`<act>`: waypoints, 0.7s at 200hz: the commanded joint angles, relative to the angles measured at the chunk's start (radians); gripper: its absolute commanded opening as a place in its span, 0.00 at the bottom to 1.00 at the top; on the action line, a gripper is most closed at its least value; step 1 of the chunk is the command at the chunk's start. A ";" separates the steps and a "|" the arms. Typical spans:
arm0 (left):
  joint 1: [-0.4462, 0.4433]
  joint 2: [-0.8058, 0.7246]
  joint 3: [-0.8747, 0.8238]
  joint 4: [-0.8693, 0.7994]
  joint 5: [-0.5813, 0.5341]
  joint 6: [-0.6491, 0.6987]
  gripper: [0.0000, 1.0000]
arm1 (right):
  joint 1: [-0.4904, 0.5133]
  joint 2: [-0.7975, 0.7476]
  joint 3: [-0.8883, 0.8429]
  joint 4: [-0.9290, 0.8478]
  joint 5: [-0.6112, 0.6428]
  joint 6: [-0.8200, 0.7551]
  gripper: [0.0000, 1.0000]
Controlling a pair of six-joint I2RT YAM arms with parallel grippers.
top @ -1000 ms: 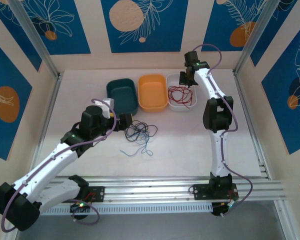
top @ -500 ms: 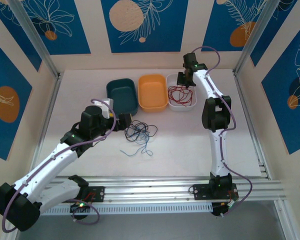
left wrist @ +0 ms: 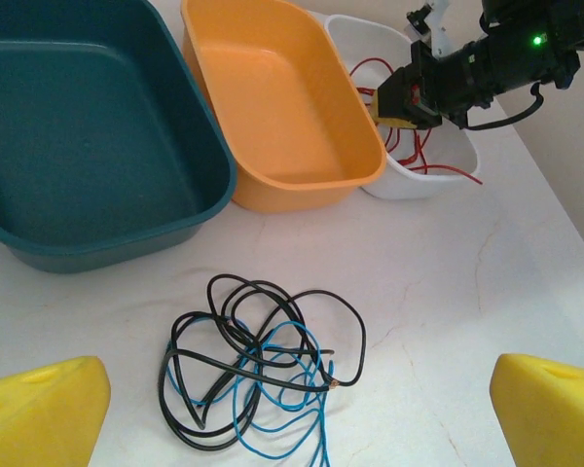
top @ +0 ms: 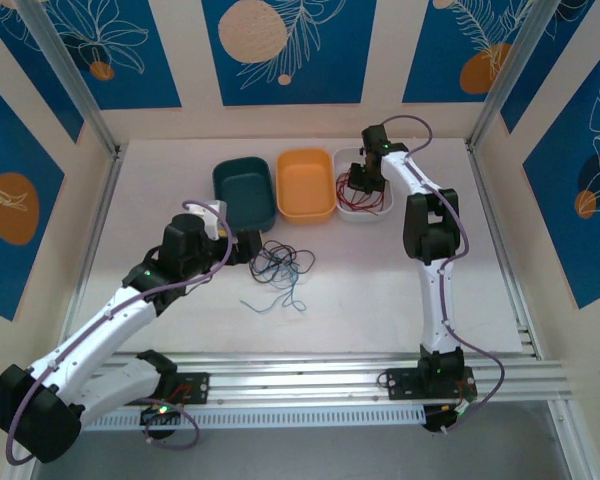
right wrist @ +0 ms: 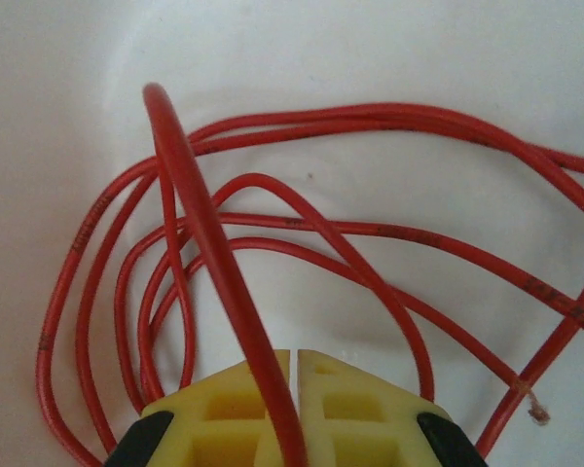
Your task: Untangle the cables
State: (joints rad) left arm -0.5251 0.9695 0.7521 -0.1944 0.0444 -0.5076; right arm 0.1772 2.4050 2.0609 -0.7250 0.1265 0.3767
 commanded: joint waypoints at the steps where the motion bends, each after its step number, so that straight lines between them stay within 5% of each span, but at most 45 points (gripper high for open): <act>1: 0.015 -0.007 -0.013 0.033 0.023 -0.005 1.00 | -0.002 -0.107 -0.025 0.022 -0.016 0.006 0.12; 21: 0.017 -0.006 -0.014 0.037 0.028 -0.008 1.00 | -0.005 -0.143 -0.033 0.016 -0.013 -0.006 0.32; 58: 0.018 -0.008 -0.019 0.044 0.032 -0.012 1.00 | -0.007 -0.230 -0.061 -0.003 0.012 -0.019 0.48; 140: 0.023 -0.004 -0.030 0.055 0.036 -0.028 1.00 | 0.014 -0.484 -0.261 -0.194 0.058 0.017 0.50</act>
State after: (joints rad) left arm -0.5171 0.9695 0.7376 -0.1619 0.0624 -0.5194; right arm 0.1776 2.0212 1.8896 -0.8230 0.1642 0.3744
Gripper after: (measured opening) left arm 0.998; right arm 0.497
